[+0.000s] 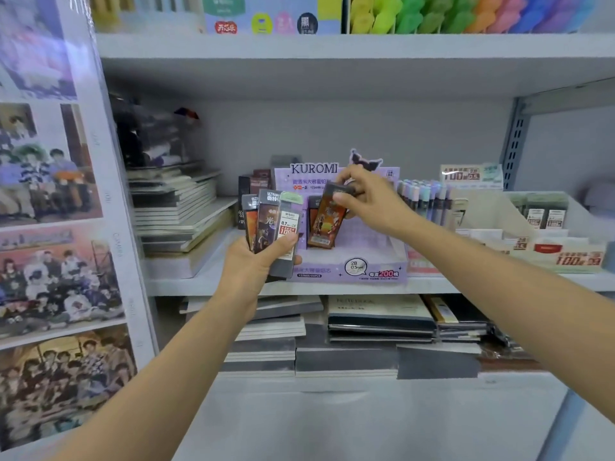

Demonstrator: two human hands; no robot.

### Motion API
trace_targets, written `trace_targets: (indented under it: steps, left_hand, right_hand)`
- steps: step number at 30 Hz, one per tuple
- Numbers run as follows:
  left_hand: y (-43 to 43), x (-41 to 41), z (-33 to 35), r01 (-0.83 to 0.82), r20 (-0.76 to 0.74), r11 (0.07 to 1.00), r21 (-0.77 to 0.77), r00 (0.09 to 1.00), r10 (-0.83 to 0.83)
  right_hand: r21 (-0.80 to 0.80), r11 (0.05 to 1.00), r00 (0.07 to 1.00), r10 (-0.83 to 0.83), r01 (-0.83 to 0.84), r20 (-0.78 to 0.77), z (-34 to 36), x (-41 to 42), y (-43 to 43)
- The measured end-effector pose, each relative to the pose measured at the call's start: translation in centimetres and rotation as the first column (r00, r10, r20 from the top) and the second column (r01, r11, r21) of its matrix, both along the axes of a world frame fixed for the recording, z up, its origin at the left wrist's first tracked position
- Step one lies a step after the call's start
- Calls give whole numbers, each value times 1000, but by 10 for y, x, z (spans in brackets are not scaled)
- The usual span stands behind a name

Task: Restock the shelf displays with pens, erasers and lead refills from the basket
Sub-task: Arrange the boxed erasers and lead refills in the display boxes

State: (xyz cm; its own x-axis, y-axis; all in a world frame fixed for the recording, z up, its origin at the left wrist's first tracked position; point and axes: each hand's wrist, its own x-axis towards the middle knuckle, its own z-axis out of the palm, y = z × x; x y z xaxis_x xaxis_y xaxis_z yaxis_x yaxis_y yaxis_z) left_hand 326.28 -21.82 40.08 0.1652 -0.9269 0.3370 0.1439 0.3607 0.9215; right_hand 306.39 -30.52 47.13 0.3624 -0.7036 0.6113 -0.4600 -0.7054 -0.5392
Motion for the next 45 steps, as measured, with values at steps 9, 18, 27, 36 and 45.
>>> trace_targets:
  steps: [9, 18, 27, 36, 45]
  left_hand:
    - [-7, 4, -17, 22, -13, 998, 56, 1000, -21]
    - [-3, 7, -16, 46, 2, 996, 82, 999, -47]
    - [8, -9, -10, 142, 71, 985, 98, 986, -149]
    - [16, -27, -6, 203, 20, 967, 154, 978, -208]
    - [17, -34, -6, 196, 65, 970, 145, 976, -207]
  right_hand:
    - [-32, 998, 985, -58, 54, -160, 0, 9, -14]
    - [-260, 955, 974, -183, 144, -134, -17, 20, -17]
    - [148, 970, 978, 182, -195, 100, -2, 23, 35]
    - [387, 898, 948, 91, -210, 304, -4, 8, 42]
    - [391, 888, 937, 108, -241, 333, -3, -3, 51]
